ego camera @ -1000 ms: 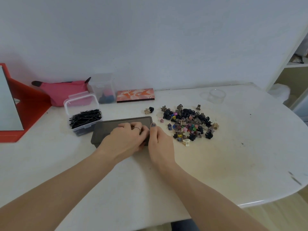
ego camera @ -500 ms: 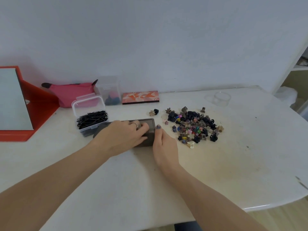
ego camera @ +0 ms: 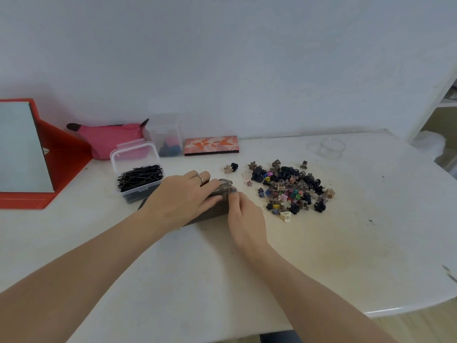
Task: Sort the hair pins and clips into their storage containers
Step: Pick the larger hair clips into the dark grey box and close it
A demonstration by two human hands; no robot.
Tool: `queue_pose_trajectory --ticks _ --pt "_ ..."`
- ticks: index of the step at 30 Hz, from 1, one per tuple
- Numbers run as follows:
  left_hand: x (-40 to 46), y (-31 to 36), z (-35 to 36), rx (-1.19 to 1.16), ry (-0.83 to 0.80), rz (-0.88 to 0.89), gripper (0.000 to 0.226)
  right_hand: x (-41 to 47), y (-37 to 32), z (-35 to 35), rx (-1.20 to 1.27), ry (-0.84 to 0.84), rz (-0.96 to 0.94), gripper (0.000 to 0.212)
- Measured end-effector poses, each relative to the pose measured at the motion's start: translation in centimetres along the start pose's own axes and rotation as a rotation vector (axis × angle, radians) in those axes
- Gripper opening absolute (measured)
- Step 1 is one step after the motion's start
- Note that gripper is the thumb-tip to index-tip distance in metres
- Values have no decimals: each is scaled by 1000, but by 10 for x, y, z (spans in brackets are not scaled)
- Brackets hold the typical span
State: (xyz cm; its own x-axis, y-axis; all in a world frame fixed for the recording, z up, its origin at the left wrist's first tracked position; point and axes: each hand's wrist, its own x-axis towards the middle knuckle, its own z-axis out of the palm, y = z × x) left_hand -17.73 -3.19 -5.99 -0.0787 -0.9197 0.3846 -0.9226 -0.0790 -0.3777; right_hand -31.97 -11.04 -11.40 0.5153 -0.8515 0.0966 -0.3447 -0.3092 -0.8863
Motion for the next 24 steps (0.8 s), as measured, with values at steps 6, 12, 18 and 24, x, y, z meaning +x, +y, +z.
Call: queue_pose_trajectory --ticks 6,12,18,24 --pt "7 -3 -1 -28 14 -18 47 0 2 -2 25 -10 -35 42" --pt "-13 -15 -8 -164 -134 -124 56 2 8 1 -191 -60 -220 38" --pt "-37 -26 -13 -309 -400 -355 59 6 8 0 -160 -192 -195 47" --pt "-34 -35 -10 -563 -471 -221 52 37 2 -20 66 -567 -104 128"
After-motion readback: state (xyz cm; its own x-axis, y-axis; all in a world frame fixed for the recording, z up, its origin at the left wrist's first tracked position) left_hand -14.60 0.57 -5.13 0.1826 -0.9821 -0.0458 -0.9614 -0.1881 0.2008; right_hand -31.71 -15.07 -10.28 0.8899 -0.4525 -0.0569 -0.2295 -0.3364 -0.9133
